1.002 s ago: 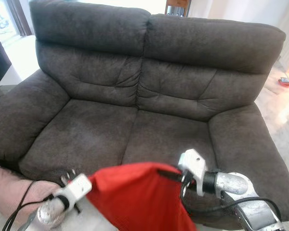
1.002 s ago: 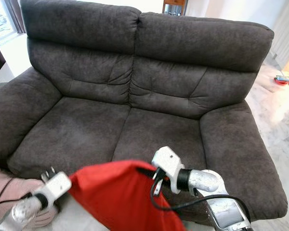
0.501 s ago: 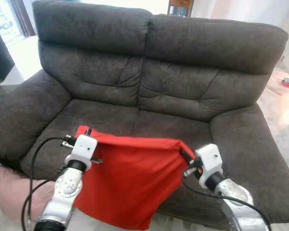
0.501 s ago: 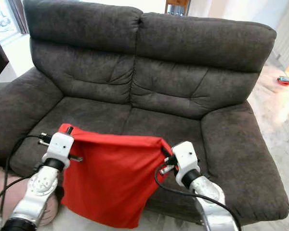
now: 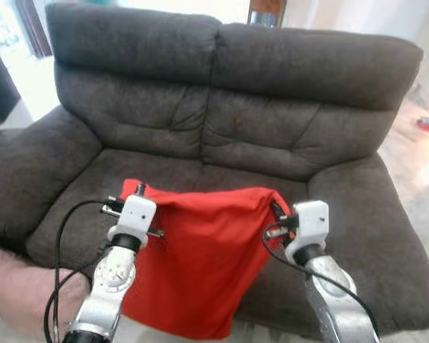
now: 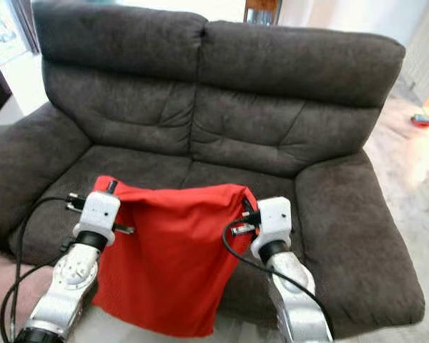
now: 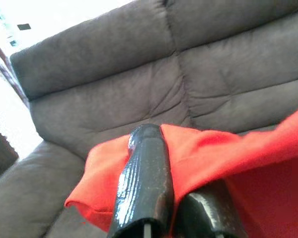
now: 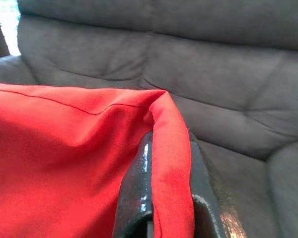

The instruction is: Move the pillow to the sofa from floor

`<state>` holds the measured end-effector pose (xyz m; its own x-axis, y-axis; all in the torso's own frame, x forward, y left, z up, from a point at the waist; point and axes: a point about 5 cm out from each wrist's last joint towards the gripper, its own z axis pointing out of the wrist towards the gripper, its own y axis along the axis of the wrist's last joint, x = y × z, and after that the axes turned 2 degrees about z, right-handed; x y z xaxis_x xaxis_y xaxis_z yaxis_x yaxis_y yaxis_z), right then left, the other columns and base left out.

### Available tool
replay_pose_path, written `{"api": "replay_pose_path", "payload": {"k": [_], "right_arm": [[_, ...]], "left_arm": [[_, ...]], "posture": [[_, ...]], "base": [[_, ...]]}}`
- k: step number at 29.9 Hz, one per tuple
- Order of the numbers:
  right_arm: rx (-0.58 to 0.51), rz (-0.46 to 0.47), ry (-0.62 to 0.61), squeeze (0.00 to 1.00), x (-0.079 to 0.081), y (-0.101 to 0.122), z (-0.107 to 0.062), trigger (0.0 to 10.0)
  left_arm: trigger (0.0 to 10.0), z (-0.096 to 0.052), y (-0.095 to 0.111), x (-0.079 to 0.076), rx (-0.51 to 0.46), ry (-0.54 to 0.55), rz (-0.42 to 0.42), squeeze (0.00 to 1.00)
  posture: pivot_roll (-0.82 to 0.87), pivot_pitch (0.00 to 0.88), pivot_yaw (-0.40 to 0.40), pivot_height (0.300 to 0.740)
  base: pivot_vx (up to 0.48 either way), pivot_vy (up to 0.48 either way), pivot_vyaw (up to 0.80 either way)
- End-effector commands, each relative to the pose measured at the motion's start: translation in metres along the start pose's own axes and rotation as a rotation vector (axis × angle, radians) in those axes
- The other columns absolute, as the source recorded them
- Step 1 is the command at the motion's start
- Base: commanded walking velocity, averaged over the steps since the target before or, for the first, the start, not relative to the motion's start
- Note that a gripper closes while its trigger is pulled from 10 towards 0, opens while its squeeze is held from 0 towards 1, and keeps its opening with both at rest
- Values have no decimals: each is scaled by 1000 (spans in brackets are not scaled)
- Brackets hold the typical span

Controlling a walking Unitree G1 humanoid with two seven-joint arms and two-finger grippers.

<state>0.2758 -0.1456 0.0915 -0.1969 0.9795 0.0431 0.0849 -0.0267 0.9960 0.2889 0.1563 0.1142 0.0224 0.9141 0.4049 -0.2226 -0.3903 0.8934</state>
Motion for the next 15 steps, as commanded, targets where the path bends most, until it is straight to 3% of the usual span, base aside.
{"api": "replay_pose_path", "payload": {"k": [1, 6, 13, 15], "right_arm": [[-85, -6, -36, 0, -5, 17, 3, 10000], [-97, -6, -25, 0, 2, 19, 4, 10000], [-111, 6, -19, 0, 8, 19, 6, 10000], [-118, 8, -15, 0, 10, 20, 8, 10000]], "left_arm": [[10000, 7, 21, 1, -95, 8, 1, 0], [10000, 5, 22, 0, -80, 10, 6, 0], [10000, 3, 22, 2, -75, 20, 4, 0], [10000, 3, 25, 2, -89, 24, -13, 0]], "posture": [[105, 0, -64, 738], [108, 0, -66, 738], [110, 0, -68, 738], [113, 0, -69, 738]], "base": [[0, -304, -781], [0, -302, -781], [0, -292, 0], [0, 0, 0]]}}
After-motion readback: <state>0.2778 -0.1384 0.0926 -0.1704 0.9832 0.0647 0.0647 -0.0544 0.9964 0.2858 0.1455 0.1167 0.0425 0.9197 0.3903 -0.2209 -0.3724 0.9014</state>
